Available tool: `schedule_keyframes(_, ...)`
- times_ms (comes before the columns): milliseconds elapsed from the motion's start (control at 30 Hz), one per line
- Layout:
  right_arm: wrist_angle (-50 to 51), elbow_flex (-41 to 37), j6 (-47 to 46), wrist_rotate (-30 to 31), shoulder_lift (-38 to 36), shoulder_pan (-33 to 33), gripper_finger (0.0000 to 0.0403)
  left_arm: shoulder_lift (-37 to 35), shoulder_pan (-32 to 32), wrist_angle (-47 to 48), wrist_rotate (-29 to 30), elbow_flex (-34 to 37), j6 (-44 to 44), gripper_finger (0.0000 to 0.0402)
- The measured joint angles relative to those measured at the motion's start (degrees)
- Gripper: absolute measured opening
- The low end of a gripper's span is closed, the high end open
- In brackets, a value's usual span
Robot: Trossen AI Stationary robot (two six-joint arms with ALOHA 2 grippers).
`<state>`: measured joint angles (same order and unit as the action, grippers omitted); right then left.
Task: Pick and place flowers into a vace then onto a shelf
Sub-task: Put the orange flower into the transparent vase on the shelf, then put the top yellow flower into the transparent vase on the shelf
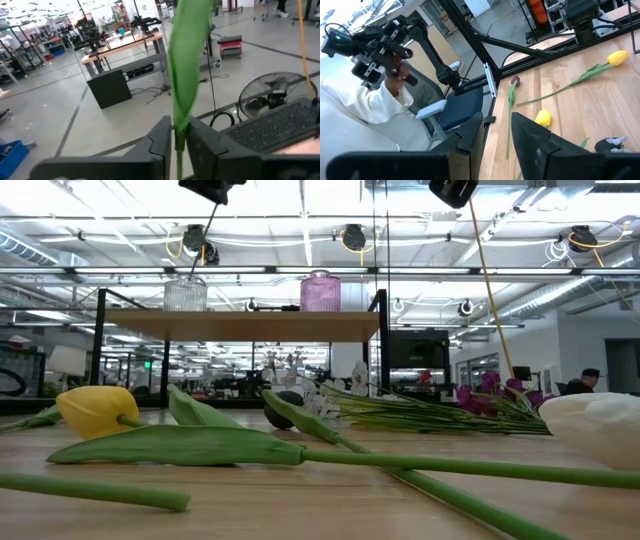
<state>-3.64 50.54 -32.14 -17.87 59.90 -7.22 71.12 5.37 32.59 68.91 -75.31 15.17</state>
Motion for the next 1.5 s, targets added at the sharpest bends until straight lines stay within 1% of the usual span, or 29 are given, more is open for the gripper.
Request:
schedule_keyframes(133,0.0,0.0,0.0,0.0,0.0,0.01,0.0093,0.46,0.19,2.07,-0.1,-0.02,2.39,0.0082)
schedule_keyframes(333,0.0,0.0,0.31,-0.02,0.0,0.02,0.0093,0.56,1.37,11.6,-4.15,0.0,11.63,0.0084)
schedule_keyframes(433,-0.01,0.0,0.29,-0.04,0.0,0.0,0.0093,0.59,1.86,13.5,-5.64,0.0,14.5,0.0085)
schedule_keyframes(700,0.02,0.0,0.28,-0.04,0.0,0.0,0.0093,-0.7,0.96,13.97,-7.27,0.0,10.86,0.0085)
schedule_keyframes(800,0.01,0.0,0.28,-0.05,0.0,0.0,0.0093,-1.7,-0.33,13.68,-7.63,0.0,11.02,0.0085)
schedule_keyframes(900,-0.03,0.0,0.28,-0.07,0.0,0.0,0.0093,-3.78,-2.49,10.13,-9.83,-0.02,11.05,0.0085)
schedule_keyframes(1033,-0.02,0.02,0.26,-0.07,0.0,0.0,0.0093,-8.83,-6.27,6.09,-15.53,-0.02,10.31,0.0085)
schedule_keyframes(1100,-0.22,0.02,0.26,-0.07,0.0,0.0,0.0093,-11.97,-8.09,6.89,-19.37,-0.02,12.96,0.0085)
schedule_keyframes(1167,-0.44,0.02,0.26,-0.07,0.0,0.0,0.0093,-14.54,-9.93,10.2,-25.32,-0.17,17.41,0.0085)
schedule_keyframes(1200,-0.44,0.02,0.26,-0.07,0.0,0.0,0.0093,-15.54,-10.8,14.44,-28.98,-0.17,20.76,0.0085)
schedule_keyframes(1267,-0.41,0.02,0.69,-0.05,0.0,0.0,0.0093,-15.81,-12.59,25.51,-35.61,-0.17,30.88,0.0085)
schedule_keyframes(1367,-0.52,0.02,1.81,-0.07,0.0,0.0,0.0093,-13.13,-15.88,43.27,-47.52,-0.03,48.06,0.0085)
schedule_keyframes(1433,-0.57,0.02,1.86,-0.07,0.0,0.0,0.0093,-9.83,-18.35,50.4,-55.93,-0.01,55.52,0.0085)
schedule_keyframes(1500,-0.55,0.02,2.11,-0.07,0.0,0.0,0.0093,-6.28,-21.01,54.22,-63.06,0.24,59.61,0.0085)
